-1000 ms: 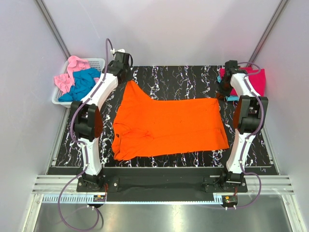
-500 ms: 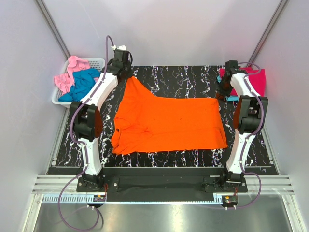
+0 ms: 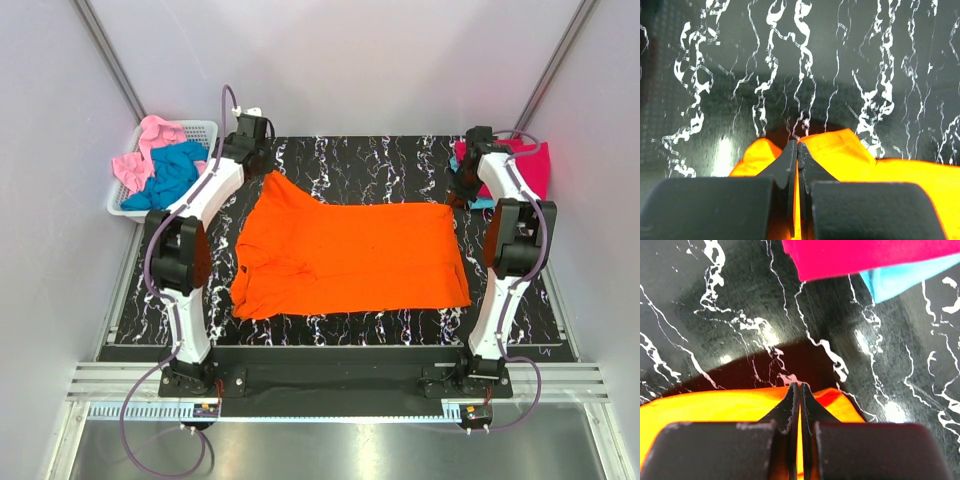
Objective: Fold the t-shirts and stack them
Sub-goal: Fold the tshirt
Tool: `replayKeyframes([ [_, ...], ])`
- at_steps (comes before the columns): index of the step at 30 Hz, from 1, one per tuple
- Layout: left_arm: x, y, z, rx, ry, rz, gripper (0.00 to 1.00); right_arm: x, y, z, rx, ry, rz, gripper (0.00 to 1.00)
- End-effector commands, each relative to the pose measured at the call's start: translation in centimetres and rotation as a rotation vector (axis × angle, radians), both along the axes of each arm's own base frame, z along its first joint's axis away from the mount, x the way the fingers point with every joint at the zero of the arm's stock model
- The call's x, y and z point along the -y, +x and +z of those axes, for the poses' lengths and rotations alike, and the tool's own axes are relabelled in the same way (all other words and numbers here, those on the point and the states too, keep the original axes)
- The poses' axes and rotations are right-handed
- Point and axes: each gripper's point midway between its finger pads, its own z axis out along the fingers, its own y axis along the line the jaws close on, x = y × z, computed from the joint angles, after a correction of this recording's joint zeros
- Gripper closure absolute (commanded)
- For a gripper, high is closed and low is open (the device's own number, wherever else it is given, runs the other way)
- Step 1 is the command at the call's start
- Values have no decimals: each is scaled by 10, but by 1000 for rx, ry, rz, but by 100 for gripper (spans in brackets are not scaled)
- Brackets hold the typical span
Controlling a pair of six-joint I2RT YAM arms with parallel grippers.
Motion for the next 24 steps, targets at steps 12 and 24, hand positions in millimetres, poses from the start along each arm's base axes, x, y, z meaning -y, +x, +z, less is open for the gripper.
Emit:
replayKeyframes([
  [12,2,-94,61,48,-100,12,100,-9,-49,59,83,21,2,100],
  [24,5,-185,19,-71,-68,71,100,-20,-118,26,-5,83,-101,100],
])
